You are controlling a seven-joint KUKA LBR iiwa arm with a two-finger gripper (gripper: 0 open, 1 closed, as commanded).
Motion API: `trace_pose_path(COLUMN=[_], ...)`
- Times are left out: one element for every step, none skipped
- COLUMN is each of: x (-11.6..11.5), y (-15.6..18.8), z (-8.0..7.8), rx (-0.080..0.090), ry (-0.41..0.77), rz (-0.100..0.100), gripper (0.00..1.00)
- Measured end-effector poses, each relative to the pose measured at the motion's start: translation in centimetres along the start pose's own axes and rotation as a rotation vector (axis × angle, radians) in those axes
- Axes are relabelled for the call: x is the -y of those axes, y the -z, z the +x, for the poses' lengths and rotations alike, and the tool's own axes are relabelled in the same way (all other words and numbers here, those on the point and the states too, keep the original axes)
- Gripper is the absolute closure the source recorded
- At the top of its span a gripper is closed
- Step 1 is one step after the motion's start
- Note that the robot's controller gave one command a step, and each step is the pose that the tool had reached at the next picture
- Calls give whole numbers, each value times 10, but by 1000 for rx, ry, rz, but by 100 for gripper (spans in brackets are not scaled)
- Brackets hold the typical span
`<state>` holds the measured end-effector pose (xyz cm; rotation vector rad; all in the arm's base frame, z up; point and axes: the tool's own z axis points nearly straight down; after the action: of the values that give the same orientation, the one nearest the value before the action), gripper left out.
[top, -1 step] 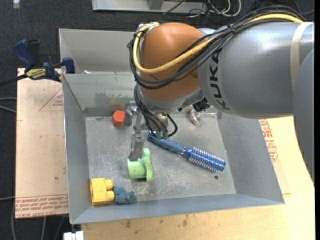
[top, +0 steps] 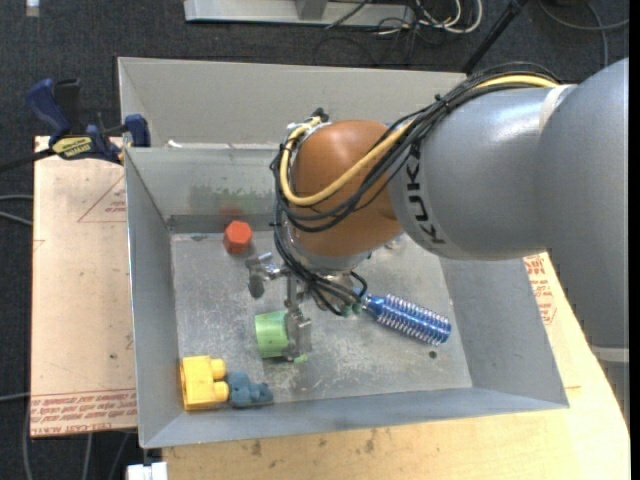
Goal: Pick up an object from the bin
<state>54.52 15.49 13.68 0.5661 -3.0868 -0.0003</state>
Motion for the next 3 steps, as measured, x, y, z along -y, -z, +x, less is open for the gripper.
trace_pose_path(x=[33, 54, 78], y=[-70, 7, -65], z=[13, -23, 1], rx=[-1, 16, 7], ry=[40, -17, 129], rz=[-1, 2, 0], gripper=[0, 0, 0])
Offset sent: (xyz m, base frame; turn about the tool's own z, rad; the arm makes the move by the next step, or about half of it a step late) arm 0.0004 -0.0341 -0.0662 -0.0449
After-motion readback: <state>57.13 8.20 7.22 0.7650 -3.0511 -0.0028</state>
